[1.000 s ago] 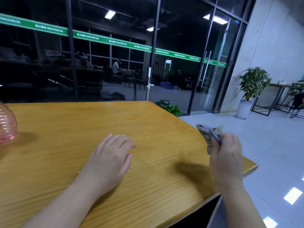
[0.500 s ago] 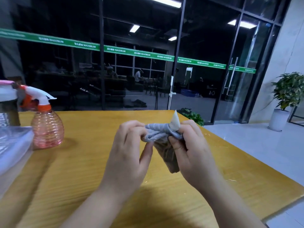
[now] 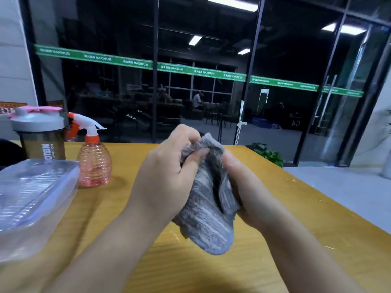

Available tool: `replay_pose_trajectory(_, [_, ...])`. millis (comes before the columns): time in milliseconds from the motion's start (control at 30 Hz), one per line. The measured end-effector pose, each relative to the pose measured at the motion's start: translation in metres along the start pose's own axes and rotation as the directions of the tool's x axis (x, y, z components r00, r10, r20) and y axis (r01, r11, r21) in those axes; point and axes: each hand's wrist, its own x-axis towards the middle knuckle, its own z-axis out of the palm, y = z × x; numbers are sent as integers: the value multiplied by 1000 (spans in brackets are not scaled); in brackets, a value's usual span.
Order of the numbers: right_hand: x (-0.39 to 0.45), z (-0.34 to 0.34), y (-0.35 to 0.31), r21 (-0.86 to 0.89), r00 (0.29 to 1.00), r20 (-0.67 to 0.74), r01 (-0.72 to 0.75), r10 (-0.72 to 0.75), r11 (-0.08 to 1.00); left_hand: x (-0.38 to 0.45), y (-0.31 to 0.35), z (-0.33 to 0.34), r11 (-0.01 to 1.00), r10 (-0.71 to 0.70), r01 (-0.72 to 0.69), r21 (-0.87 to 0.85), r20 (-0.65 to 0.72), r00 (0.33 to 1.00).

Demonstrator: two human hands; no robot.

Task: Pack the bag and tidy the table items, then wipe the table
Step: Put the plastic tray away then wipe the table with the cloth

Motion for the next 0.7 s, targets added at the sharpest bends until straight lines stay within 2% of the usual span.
replay_pose_trajectory(100, [-6, -6, 4, -194, 999, 38, 23, -16, 981, 3, 0, -3, 998, -45, 46, 42, -45, 998])
replay_pose_trajectory(233, [-7, -13, 5, -168, 992, -113, -76, 57, 983, 6, 2, -4, 989, -98, 94, 111, 30, 995])
replay_pose_trajectory(333, [-3, -16, 4, 15, 945, -307, -117, 116, 993, 11, 3, -4, 971, -223, 211, 116, 104, 969])
replay_pose_trajectory(433, [-4, -15, 1, 181, 915, -372, -90, 153, 979, 13, -3, -1, 925, -375, 350, 144, 224, 899])
replay_pose_trajectory(500, [-8, -15, 0, 300, 923, -332, -93, 196, 950, 11, -6, 3, 909, -416, 393, 134, 279, 866])
replay_pose_trajectory(567, [-14, -13, -4, 461, 946, -229, -102, 230, 881, 11, -6, 7, 906, -423, 414, 93, 247, 872])
replay_pose_trajectory(633, [-18, -10, -5, 593, 968, -166, -56, 190, 803, 13, -2, 10, 881, -458, 471, -41, 176, 871])
replay_pose_trajectory(700, [-19, -10, -5, 655, 980, -115, -47, 161, 754, 16, 6, 14, 811, -521, 546, -212, 165, 838])
